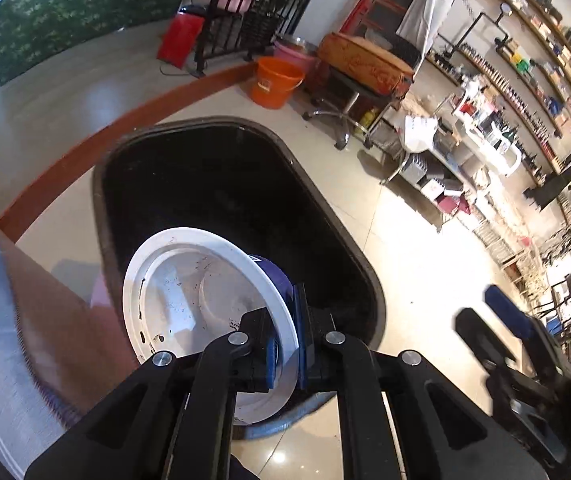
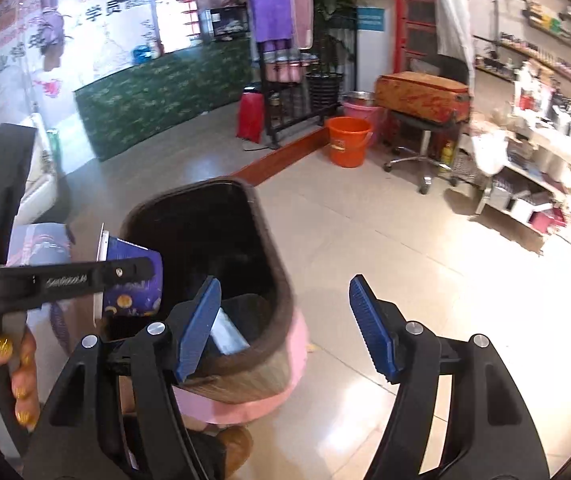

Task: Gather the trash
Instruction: 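Carry the cup and wrapper to the black bin and open both tools inside, then grasp the crumpled tissues with the left tool while the right tool grasps the plastic bag, then carry the plastic bag over the bin and open the right tool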

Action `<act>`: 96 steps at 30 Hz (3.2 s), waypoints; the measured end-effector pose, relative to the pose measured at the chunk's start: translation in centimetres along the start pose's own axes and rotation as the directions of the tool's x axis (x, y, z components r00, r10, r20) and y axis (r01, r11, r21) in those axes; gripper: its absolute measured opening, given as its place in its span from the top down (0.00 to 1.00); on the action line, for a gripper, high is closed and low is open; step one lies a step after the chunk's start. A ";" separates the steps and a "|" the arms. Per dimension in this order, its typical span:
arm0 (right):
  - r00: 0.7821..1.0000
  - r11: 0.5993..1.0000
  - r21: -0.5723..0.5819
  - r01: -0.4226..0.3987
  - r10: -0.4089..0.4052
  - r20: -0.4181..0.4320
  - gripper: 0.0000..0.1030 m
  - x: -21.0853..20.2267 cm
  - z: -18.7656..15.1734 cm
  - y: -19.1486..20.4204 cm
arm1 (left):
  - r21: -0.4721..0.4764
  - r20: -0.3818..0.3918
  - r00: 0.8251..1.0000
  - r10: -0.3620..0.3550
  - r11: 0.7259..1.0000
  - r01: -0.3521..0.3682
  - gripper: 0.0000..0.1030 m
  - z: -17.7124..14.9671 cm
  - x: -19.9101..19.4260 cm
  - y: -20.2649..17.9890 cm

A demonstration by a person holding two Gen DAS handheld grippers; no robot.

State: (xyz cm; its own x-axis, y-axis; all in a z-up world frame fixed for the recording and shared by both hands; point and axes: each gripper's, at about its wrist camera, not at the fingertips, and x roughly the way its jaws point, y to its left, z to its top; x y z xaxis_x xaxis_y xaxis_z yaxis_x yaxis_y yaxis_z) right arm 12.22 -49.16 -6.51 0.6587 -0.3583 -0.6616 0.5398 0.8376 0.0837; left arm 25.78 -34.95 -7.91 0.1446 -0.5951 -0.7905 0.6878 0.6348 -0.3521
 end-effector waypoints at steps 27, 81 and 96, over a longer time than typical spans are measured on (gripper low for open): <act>0.998 0.998 0.011 -0.065 0.065 -0.002 0.23 -0.7 -1.6 2.8 | -0.049 0.236 0.948 0.216 0.976 -0.211 0.05 -4.5 -10.1 2.6; 0.740 0.575 -0.477 -0.665 0.417 -0.529 0.47 -1.5 -11.4 44.2 | -0.623 0.107 0.751 0.652 0.632 -0.461 0.27 -24.6 -30.7 30.3; 0.731 0.580 -0.450 -0.679 0.478 -0.487 0.50 -4.5 -11.3 40.9 | -0.646 0.132 0.738 0.662 0.622 -0.443 0.78 -25.3 -31.0 30.5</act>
State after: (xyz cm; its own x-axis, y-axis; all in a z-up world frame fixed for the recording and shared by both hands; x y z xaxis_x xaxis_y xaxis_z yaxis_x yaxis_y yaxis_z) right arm 25.43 -8.60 -8.55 0.4846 0.3393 -0.8062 -0.3701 0.9147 0.1625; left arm 24.27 15.35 -6.82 0.6559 -0.0837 -0.7502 -0.0954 0.9767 -0.1923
